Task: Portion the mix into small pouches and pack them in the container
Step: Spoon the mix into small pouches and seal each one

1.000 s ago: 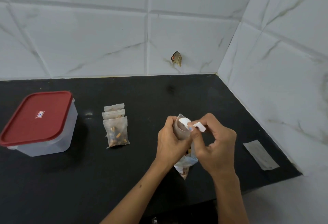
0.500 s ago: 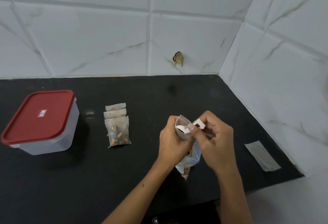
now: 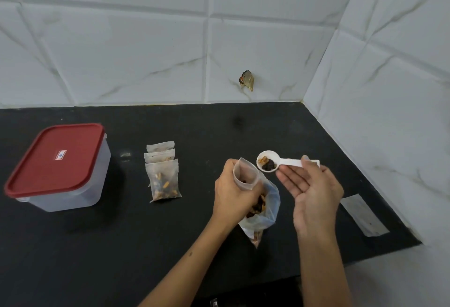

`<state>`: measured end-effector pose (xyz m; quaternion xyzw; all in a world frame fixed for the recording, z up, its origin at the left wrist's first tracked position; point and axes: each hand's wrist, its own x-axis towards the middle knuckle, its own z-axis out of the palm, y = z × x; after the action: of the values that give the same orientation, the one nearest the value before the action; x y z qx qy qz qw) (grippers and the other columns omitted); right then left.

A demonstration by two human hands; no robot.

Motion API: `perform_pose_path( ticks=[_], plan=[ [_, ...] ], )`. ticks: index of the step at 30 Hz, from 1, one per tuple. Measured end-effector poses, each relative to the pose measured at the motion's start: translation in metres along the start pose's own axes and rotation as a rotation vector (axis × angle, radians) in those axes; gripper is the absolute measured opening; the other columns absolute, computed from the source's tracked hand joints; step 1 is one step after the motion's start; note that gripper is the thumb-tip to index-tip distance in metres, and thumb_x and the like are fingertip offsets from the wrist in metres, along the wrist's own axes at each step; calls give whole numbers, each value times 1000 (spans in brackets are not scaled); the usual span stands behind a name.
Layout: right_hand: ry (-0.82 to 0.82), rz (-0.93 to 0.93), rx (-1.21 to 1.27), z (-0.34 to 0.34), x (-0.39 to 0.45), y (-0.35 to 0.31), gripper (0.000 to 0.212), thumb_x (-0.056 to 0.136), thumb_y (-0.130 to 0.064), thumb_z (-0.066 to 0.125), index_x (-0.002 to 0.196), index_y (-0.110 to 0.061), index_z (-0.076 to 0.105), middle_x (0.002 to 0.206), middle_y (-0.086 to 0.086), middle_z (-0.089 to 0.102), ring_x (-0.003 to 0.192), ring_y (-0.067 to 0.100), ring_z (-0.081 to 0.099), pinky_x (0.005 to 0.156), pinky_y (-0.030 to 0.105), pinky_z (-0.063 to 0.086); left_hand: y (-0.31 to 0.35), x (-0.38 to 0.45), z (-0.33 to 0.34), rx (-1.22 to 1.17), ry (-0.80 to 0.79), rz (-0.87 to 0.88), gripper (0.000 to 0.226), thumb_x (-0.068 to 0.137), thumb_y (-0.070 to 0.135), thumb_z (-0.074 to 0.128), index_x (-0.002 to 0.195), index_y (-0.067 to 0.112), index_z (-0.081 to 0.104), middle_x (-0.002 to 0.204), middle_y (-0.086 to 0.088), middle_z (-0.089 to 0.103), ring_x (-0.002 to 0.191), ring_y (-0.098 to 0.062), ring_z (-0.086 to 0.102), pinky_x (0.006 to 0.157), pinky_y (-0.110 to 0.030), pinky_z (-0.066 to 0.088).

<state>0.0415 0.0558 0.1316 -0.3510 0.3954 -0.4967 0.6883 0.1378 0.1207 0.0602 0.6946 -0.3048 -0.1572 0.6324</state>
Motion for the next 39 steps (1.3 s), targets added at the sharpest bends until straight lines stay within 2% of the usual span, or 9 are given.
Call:
perform_pose_path(
  ticks=[3,7,11,14,17,21,27,30,39],
  plan=[
    [40,72,-19,-12,14,13,4,92,-10,60,92,-6,60,81,14,72,74,23,73,65,30,61,-9,3,-11,1,55,-14,26,76,20,78,91,19,57,81,9,62,75,2,61,65,-14,49],
    [-66,-83,-547,-32,29,49,3,91,-14,61,91,-11,60,86,7,71,79,15,72,74,32,59,-19,2,-27,22,104,-79,25,74,25,76,86,24,54,79,9,61,70,4,59,59,-10,46],
    [-271,-374,-1081,-37,29,71,11,93,-16,59,84,-12,53,74,-3,60,67,7,61,56,14,46,-31,2,-32,58,59,-198,25,76,17,74,90,24,54,87,5,62,79,-7,60,63,-17,44],
    [-367,-486,-1225,-33,31,85,1,95,-13,55,94,-13,55,76,-7,56,65,1,55,54,9,43,-42,3,-30,50,-2,-320,25,77,18,72,93,24,55,91,3,63,84,-10,61,68,-23,47],
    [-424,-464,-1268,-32,33,96,7,95,-12,54,99,-16,58,86,-3,59,72,5,57,54,9,41,-53,5,-26,-21,-105,-408,22,74,22,72,91,19,58,88,3,64,81,-10,62,67,-25,48],
    [-547,-411,-1215,-29,31,93,21,93,-3,52,79,-20,50,74,-7,53,58,2,48,51,10,39,-53,6,-21,-192,-195,-431,14,67,21,65,77,16,57,82,0,60,73,-11,60,62,-25,48],
    [-592,-239,-1223,-33,38,76,16,93,-15,59,79,-17,51,75,3,61,64,11,55,53,14,41,-54,5,-21,-223,-180,-430,17,74,4,61,68,18,55,78,1,57,66,-5,57,57,-22,45],
    [-620,-186,-1222,-37,42,62,15,92,-20,61,80,-21,52,79,1,66,75,10,64,65,21,50,-54,6,-21,-213,-166,-439,19,75,1,61,69,17,54,79,1,56,68,-7,55,57,-23,44],
    [-437,-212,-1200,-32,33,72,12,93,-21,58,83,-22,51,84,-1,63,79,11,64,65,25,53,-54,1,-25,-180,-147,-477,11,75,4,64,81,12,59,73,2,58,66,-7,58,55,-20,45]
  ],
)
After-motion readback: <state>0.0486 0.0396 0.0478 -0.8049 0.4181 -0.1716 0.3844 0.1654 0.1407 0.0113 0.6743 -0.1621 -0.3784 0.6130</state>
